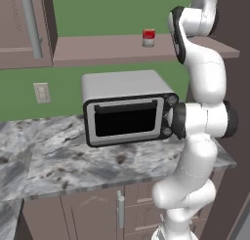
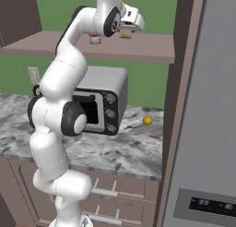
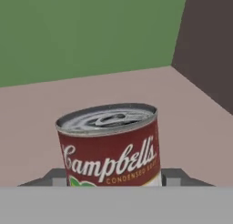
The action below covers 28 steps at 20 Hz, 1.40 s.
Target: Restock the canned food cabinet by taking the new fresh canned food from the counter and placing it in the cabinet. Then, take the old canned food from the cabinet and place it on the counter.
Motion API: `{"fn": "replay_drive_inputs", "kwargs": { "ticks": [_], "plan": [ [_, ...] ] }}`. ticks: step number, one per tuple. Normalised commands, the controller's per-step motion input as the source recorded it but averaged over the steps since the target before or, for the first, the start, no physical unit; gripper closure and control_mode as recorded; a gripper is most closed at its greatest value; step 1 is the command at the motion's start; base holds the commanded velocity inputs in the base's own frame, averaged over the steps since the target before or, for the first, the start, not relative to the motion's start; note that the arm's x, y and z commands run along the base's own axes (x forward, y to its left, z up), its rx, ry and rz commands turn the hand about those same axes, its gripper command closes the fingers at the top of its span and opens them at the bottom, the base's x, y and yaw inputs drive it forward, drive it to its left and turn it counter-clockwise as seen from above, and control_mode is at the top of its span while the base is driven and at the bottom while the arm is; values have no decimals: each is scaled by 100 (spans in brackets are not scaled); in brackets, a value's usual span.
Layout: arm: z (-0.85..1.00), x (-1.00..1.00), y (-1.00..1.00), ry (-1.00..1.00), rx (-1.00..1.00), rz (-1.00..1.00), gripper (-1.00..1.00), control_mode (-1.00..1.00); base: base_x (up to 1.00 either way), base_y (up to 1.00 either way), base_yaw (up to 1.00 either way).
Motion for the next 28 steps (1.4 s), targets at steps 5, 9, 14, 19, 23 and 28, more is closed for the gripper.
{"fn": "replay_drive_inputs", "kwargs": {
  "ticks": [5,9,14,19,23,28],
  "plan": [
    [0,-100,0,-31,3,8,100,-100,0,0,0],
    [0,-100,-6,-25,3,10,100,-100,0,0,0],
    [-3,-100,4,-5,0,12,100,-100,0,0,0],
    [-20,-100,50,2,0,18,100,-100,0,0,0],
    [-41,-100,77,22,0,27,100,-100,0,0,0],
    [-92,-64,98,39,1,30,100,-100,0,0,0]
  ]
}}
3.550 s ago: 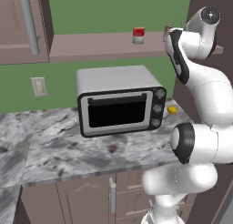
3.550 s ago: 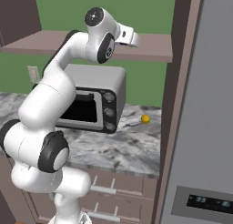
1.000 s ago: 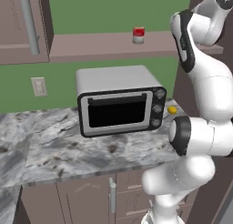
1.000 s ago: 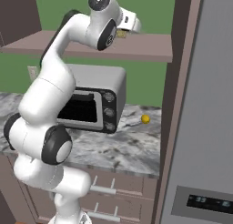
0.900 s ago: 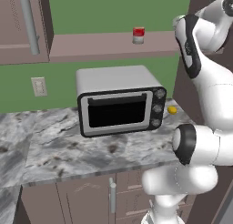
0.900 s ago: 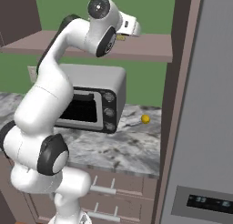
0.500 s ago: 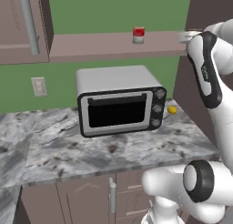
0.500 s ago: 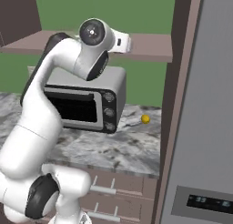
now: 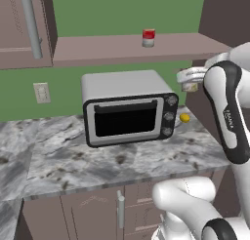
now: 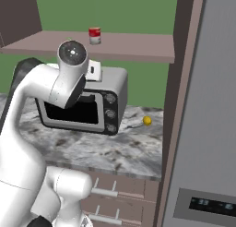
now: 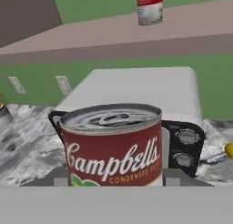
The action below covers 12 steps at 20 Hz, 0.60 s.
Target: Restock the canned food cabinet by taking the new fresh canned food from the counter and placing it in the cabinet. Then, take the old canned food from the cabinet and place it on the counter.
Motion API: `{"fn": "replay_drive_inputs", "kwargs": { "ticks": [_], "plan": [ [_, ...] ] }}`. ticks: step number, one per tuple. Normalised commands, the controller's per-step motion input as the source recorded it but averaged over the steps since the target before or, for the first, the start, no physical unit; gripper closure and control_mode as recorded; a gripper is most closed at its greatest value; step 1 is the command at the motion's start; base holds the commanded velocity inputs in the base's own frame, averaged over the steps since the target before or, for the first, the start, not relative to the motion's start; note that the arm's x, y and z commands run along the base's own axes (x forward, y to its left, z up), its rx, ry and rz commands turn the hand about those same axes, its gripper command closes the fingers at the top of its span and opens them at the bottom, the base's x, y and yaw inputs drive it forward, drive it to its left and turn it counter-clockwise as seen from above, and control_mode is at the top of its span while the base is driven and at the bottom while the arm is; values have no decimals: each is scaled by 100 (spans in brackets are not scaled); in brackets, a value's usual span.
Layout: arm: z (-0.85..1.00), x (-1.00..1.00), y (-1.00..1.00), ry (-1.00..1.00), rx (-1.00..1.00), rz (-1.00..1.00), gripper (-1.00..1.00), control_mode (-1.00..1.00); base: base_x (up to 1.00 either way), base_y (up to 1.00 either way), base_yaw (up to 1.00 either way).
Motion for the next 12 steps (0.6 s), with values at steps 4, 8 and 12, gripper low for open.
{"fn": "replay_drive_inputs", "kwargs": {
  "ticks": [4,8,12],
  "plan": [
    [-100,4,100,49,0,28,100,-100,0,0,0],
    [-100,30,100,36,0,25,100,-100,0,0,0],
    [-100,42,100,11,6,18,100,-100,0,0,0]
  ]
}}
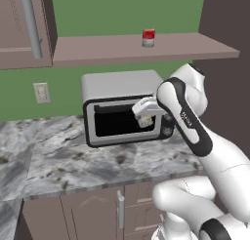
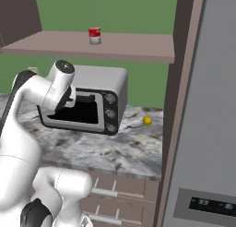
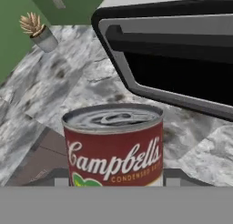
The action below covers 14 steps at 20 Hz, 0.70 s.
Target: Restock the canned food cabinet by taking the new fresh canned food from the counter and placing it in the cabinet. Then, take the old canned food from the cabinet and place it on the counter.
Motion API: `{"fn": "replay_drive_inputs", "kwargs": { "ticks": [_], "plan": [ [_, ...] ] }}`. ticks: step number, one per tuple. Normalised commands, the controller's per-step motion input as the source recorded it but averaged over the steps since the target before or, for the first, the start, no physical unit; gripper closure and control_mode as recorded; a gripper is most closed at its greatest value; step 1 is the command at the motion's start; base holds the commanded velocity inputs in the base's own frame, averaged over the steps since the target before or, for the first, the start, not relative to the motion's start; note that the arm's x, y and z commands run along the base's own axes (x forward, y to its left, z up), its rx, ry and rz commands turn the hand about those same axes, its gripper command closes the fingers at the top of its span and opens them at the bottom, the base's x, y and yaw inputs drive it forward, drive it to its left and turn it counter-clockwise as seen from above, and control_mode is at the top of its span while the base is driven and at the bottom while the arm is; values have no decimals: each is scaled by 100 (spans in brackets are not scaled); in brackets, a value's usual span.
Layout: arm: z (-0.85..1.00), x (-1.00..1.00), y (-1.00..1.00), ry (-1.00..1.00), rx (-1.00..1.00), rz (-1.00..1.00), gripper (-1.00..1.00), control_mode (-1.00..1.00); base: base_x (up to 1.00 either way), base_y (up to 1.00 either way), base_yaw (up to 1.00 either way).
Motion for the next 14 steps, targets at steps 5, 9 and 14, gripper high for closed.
{"fn": "replay_drive_inputs", "kwargs": {
  "ticks": [5,9,14],
  "plan": [
    [-100,22,100,1,6,18,100,-100,0,0,0],
    [-100,0,100,0,8,23,100,-100,0,0,0],
    [-83,0,100,-3,2,25,100,-100,0,0,0]
  ]
}}
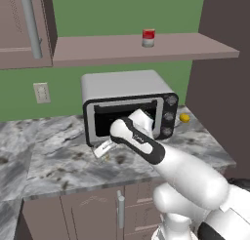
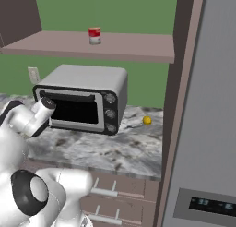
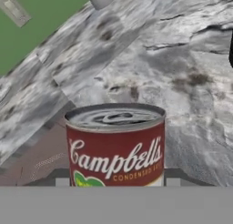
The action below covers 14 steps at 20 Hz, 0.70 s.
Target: Restock the canned food cabinet by taking the new fresh canned food from the counter and placing it in the cabinet. Then, take the old canned food from the cabinet and place it on the counter.
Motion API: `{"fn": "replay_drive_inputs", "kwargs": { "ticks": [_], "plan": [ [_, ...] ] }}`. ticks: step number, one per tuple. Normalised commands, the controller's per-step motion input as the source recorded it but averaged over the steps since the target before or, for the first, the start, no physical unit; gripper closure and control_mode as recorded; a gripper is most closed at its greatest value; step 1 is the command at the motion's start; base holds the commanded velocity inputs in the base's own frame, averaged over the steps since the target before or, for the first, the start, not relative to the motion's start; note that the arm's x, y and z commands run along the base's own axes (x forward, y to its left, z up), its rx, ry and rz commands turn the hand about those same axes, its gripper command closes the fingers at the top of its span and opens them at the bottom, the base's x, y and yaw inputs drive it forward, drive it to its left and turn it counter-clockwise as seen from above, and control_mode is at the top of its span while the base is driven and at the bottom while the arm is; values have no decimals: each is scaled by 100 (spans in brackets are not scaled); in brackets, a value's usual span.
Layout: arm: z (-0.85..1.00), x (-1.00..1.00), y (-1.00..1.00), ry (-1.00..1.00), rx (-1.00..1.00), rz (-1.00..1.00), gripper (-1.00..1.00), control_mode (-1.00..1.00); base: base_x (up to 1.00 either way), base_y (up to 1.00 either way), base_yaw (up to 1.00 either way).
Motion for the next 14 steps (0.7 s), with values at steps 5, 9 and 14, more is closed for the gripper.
{"fn": "replay_drive_inputs", "kwargs": {
  "ticks": [5,9,14],
  "plan": [
    [-51,35,99,-2,-2,17,100,-100,0,0,0],
    [-28,35,77,-1,-3,9,100,-100,0,0,0],
    [-14,32,32,-11,6,1,100,-100,0,0,0]
  ]
}}
